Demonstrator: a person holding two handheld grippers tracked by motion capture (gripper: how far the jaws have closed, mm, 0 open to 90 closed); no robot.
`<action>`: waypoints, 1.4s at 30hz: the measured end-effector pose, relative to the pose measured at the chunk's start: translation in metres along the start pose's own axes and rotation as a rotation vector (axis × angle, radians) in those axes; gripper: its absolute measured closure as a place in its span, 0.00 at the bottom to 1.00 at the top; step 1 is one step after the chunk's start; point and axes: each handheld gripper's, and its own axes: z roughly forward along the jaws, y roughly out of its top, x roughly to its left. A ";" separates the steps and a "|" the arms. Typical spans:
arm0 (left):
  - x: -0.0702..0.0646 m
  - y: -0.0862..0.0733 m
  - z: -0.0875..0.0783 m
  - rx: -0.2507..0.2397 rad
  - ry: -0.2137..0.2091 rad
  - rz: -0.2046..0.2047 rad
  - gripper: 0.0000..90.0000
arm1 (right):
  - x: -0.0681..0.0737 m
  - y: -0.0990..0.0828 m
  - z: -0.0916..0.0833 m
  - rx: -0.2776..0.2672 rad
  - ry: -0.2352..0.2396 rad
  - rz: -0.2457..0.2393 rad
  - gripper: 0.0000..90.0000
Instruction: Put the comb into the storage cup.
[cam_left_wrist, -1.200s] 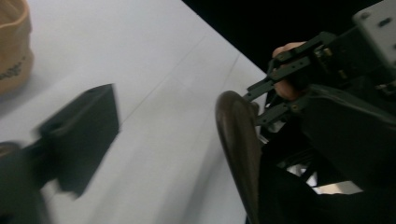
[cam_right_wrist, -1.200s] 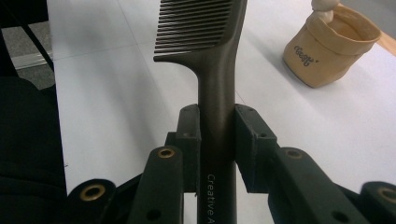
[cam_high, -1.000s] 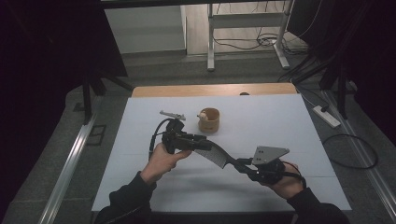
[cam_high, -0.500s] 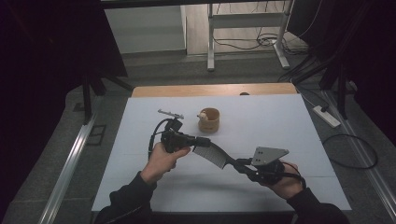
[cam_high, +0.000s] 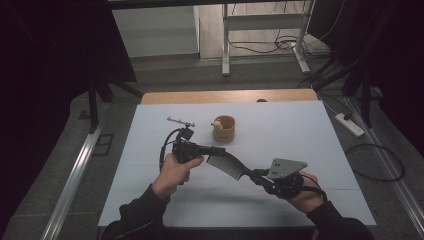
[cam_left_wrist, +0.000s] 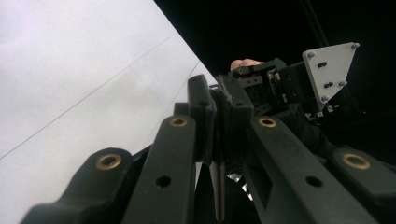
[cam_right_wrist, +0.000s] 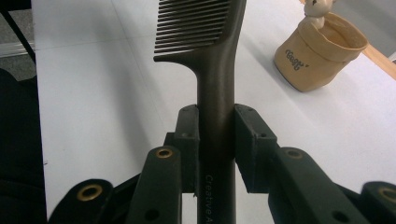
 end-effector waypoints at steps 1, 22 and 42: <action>0.000 0.000 0.000 -0.001 -0.002 0.000 0.93 | 0.000 0.000 0.000 0.002 0.000 -0.001 0.80; -0.004 0.002 -0.010 -0.030 0.052 0.042 0.93 | -0.005 -0.002 0.001 0.013 0.004 0.076 0.51; -0.009 0.006 -0.024 -0.056 0.108 0.079 0.93 | -0.016 -0.005 -0.003 0.061 0.022 0.199 0.23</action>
